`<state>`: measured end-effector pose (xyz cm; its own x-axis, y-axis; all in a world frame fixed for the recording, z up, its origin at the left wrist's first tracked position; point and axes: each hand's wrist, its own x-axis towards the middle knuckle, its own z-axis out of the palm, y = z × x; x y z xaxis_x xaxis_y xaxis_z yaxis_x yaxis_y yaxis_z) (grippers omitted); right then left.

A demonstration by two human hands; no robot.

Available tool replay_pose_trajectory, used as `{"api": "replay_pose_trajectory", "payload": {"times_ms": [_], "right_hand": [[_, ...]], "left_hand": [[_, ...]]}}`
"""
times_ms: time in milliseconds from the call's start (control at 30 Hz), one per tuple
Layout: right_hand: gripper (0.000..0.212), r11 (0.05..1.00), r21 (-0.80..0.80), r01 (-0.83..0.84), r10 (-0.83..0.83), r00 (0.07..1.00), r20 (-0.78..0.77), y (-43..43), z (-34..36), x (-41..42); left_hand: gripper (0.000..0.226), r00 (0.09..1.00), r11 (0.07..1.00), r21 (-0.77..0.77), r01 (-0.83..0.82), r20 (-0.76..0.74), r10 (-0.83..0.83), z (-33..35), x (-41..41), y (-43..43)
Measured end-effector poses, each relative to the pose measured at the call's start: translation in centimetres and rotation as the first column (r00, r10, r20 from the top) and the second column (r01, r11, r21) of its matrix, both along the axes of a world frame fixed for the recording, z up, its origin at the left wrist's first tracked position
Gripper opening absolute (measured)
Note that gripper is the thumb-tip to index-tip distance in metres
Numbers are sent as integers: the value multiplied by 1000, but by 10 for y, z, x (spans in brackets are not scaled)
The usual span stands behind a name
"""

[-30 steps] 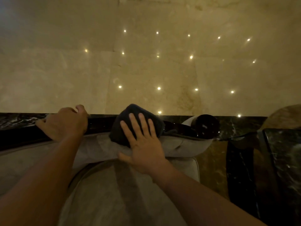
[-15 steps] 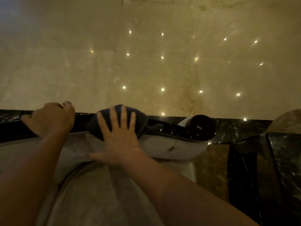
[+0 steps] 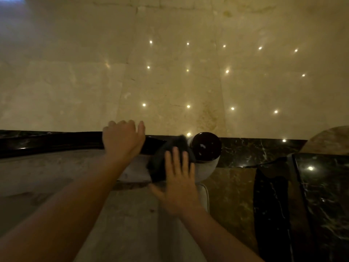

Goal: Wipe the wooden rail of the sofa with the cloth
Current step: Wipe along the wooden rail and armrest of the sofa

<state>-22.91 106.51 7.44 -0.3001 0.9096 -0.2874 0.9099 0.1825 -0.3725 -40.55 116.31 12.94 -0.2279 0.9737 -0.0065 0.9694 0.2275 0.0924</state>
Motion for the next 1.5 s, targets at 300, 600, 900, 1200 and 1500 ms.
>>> {"api": "replay_pose_trajectory", "payload": {"times_ms": [300,600,900,1200,1500], "right_hand": [[85,988,79,129,-135,988,78,64,-15,82],[62,943,230,-238,222,970,96,124,-30,84],[58,975,113,193,-200,979,50,169,-22,107],[57,943,134,-303,278,944,181,85,-25,133],[48,999,-17,-46,45,997,-58,169,-26,125]], "left_hand": [[69,952,951,48,-304,49,302,-21,51,21],[70,928,928,31,-371,-27,372,-35,66,33],[66,921,920,61,-388,2,389,-34,69,40],[66,928,929,34,-369,-35,370,-36,59,30],[60,908,909,5,-416,-46,416,-37,63,35]]}}
